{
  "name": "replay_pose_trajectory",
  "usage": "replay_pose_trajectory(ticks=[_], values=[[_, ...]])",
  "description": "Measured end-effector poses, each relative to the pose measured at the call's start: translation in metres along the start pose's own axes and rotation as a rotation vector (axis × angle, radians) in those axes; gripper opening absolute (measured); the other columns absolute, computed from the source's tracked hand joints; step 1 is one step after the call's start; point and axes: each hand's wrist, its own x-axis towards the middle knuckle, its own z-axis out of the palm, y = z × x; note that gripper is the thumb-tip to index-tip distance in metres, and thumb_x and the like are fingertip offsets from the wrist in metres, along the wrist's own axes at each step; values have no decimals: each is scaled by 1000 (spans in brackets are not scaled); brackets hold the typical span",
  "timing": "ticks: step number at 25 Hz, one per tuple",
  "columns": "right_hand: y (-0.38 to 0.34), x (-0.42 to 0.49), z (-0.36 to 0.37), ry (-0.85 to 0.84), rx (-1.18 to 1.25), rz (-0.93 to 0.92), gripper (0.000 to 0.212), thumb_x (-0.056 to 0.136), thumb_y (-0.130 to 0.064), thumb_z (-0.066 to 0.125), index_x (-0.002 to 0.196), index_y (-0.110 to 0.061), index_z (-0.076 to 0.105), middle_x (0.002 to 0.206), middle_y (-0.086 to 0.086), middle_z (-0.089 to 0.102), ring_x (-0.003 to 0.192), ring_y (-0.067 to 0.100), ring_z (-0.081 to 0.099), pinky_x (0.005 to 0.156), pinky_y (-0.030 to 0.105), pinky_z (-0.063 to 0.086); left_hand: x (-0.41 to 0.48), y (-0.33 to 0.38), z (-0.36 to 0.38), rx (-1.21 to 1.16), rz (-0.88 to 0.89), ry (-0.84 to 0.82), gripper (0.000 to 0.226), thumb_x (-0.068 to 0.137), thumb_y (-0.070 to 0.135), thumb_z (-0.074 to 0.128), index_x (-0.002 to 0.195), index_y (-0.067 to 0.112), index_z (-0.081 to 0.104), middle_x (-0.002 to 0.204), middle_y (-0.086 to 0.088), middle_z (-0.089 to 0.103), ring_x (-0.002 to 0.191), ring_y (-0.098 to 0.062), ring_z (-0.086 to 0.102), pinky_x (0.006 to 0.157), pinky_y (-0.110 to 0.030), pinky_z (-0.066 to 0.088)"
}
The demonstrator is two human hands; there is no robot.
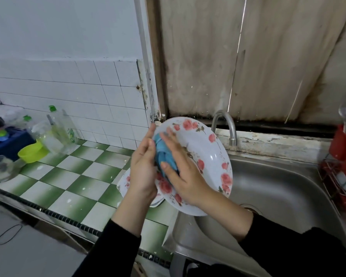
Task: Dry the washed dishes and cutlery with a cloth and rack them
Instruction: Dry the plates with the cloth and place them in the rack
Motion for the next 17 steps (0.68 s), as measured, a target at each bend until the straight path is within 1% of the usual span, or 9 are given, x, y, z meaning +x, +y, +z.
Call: replay_pose_trajectory(ticks=[2, 4, 7, 9, 11, 12, 14, 16, 17], values=[[13, -16, -6, -162, -29, -88, 54, 100, -13, 48, 149, -17, 28, 161, 6, 18, 149, 13, 11, 121, 29, 12, 2, 5, -8, 5, 31, 45, 34, 103, 15, 37, 129, 22, 57, 88, 0, 70, 95, -18, 67, 91, -32, 54], [37, -29, -20, -261, -220, -125, 56, 97, -22, 46, 150, -24, 28, 161, 1, 18, 150, 12, 8, 122, 42, 8, 3, 8, -17, 43, 45, 83, 32, 103, 17, 38, 125, 25, 59, 78, 2, 64, 94, -20, 66, 95, -36, 52], [76, -31, -45, -96, -530, -53, 60, 94, -29, 41, 150, -33, 19, 161, -5, 10, 149, 14, -6, 118, 57, 6, 1, 12, -22, 12, 3, 21, 34, 102, 18, 38, 129, 24, 57, 110, -8, 67, 107, -25, 64, 100, -40, 49], [76, -15, -51, 128, -498, 82, 60, 98, -33, 36, 152, -30, 12, 162, -5, 1, 148, 12, -13, 119, 58, 6, -4, 13, -16, 19, 1, -57, 34, 101, 17, 38, 128, 25, 56, 121, -7, 67, 111, -23, 64, 97, -36, 51], [52, 5, -34, 248, -317, 133, 60, 101, -30, 37, 153, -24, 8, 162, -6, -3, 149, 13, -13, 122, 50, 3, -8, 10, -4, 25, 28, -116, 32, 100, 18, 41, 125, 26, 58, 124, -6, 66, 115, -22, 63, 98, -35, 50], [36, 9, -20, 242, -231, 112, 60, 102, -27, 37, 154, -21, 9, 163, -5, -2, 150, 16, -11, 122, 47, 3, -7, 9, 1, 39, 46, -127, 30, 99, 20, 43, 125, 25, 59, 125, -7, 65, 118, -22, 61, 102, -37, 48], [22, -3, 7, 107, -132, 4, 59, 101, -25, 39, 154, -14, 14, 163, 1, 4, 151, 22, -2, 122, 45, 4, -4, 13, 3, 50, 79, -114, 31, 98, 20, 45, 125, 23, 58, 128, -10, 64, 121, -24, 59, 107, -41, 43], [39, -32, 10, -41, -232, -170, 58, 100, -23, 43, 152, -11, 20, 161, 7, 16, 150, 28, 11, 121, 53, 12, 0, 21, -4, 43, 83, -84, 31, 100, 17, 40, 123, 22, 60, 128, -12, 63, 119, -26, 60, 104, -40, 46], [55, -42, 0, -49, -344, -227, 57, 99, -22, 44, 151, -14, 23, 160, 7, 20, 149, 29, 15, 117, 59, 17, 1, 24, -8, 46, 87, -78, 31, 101, 16, 40, 118, 23, 64, 131, -12, 61, 119, -26, 60, 103, -39, 47]])
